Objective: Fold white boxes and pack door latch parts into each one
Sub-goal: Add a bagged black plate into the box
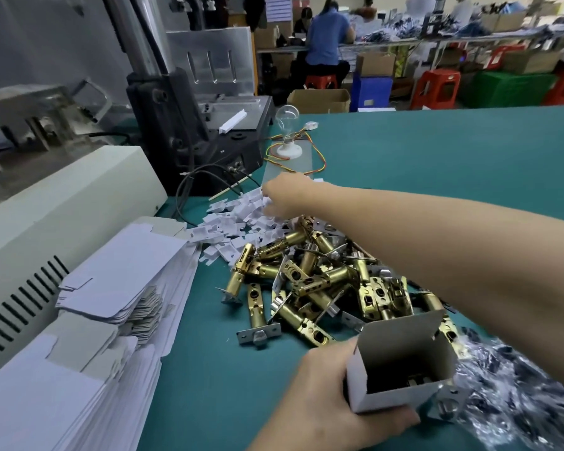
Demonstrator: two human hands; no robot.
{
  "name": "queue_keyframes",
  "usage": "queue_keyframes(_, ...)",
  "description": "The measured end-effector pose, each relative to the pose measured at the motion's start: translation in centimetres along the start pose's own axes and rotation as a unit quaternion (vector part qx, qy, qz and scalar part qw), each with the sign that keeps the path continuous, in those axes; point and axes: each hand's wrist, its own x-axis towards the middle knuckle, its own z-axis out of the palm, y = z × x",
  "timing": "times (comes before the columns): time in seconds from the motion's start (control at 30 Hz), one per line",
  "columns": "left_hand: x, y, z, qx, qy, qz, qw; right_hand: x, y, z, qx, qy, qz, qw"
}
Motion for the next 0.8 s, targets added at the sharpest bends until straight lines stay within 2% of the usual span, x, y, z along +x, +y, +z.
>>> queue_keyframes(0.2, 0.1, -0.3, 0.1, 0.015, -0.003, 0.006, 1.000, 0.7, 0.1, 0.6, 0.054, 0.022, 0.009, 0.998)
queue_keyframes(0.4, 0.3, -0.7, 0.1, 0.012, 0.003, 0.008, 1.000, -0.4, 0.7, 0.2, 0.051, 0.124, -0.032, 0.990)
queue_keyframes(0.5, 0.4, -1.0, 0.2, -0.002, 0.008, -0.005, 1.000, -1.8, 0.9, -1.1, 0.095, 0.158, -0.048, 0.982)
queue_keyframes(0.67, 0.2, -1.1, 0.2, -0.020, 0.045, 0.003, 0.999, -7.2, 0.9, -5.4, 0.255, 0.229, -0.078, 0.936)
queue_keyframes(0.8, 0.1, -0.9, 0.2, -0.023, 0.078, -0.001, 0.997, -15.3, 0.9, -8.2, 0.347, 0.225, -0.138, 0.900)
